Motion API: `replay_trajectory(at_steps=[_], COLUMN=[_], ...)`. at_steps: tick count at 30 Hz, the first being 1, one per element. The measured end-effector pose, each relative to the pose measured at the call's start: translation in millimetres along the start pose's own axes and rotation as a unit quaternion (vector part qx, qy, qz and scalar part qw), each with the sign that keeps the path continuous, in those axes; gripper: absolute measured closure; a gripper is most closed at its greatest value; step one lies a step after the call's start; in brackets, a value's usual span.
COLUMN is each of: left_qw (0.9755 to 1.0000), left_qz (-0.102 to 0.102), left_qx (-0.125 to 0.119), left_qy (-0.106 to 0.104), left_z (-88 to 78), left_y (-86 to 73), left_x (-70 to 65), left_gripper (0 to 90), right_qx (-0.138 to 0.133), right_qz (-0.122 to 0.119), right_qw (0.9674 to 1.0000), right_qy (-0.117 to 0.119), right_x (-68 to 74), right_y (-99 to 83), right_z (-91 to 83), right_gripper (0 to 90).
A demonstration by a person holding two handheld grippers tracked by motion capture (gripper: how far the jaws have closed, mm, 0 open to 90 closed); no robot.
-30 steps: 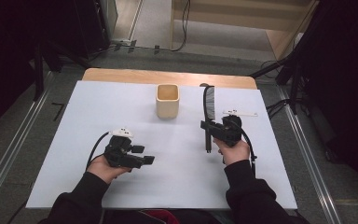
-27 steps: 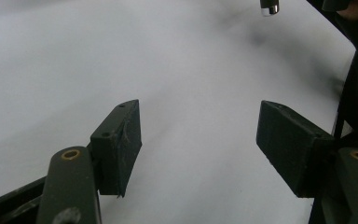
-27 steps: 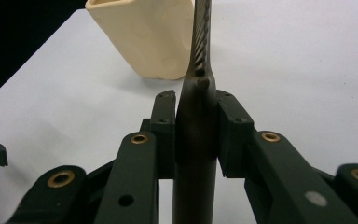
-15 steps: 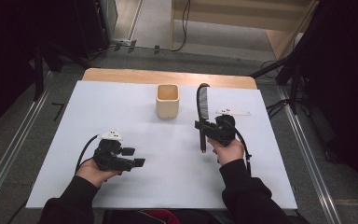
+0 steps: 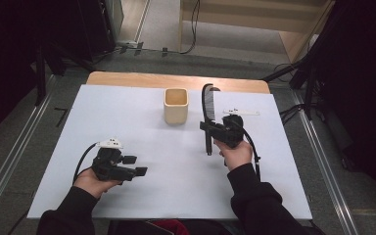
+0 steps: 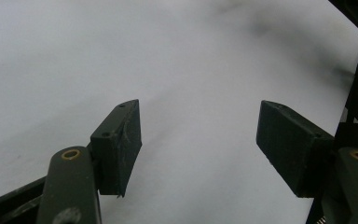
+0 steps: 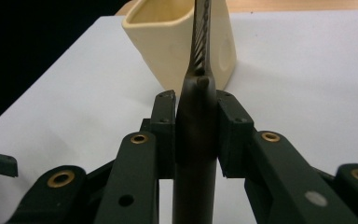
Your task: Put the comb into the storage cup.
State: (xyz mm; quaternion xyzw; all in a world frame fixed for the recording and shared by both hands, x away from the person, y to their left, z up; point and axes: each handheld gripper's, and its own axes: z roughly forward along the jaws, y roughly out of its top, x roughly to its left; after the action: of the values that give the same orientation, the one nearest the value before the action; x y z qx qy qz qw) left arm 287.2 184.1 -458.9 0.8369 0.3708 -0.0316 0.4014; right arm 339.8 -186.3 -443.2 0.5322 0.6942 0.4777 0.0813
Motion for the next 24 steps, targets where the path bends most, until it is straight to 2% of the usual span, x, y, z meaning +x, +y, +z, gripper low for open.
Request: replay_trajectory(at_steps=[9, 17, 24], left_qw=[1.0000, 1.0000, 0.9999], left_qz=[-0.006, -0.005, -0.007], left_qx=[0.001, 0.006, 0.004], left_qy=[0.001, 0.005, 0.006], left_z=[-0.4, 0.1, -0.6], left_y=[-1.6, -2.0, -2.2], left_x=[4.8, 5.7, 7.5], left_gripper=[31.8, 31.7, 31.8], right_qx=[-0.001, 0.003, -0.004], right_qz=[-0.006, -0.006, -0.007], right_qw=[0.9999, 0.9997, 0.9995], right_qy=[0.012, 0.025, 0.031], right_x=[2.8, 10.6, 15.5], right_y=[13.1, 17.5, 23.0], right_z=[5.9, 13.1, 16.2], right_gripper=[69.8, 69.8, 69.8])
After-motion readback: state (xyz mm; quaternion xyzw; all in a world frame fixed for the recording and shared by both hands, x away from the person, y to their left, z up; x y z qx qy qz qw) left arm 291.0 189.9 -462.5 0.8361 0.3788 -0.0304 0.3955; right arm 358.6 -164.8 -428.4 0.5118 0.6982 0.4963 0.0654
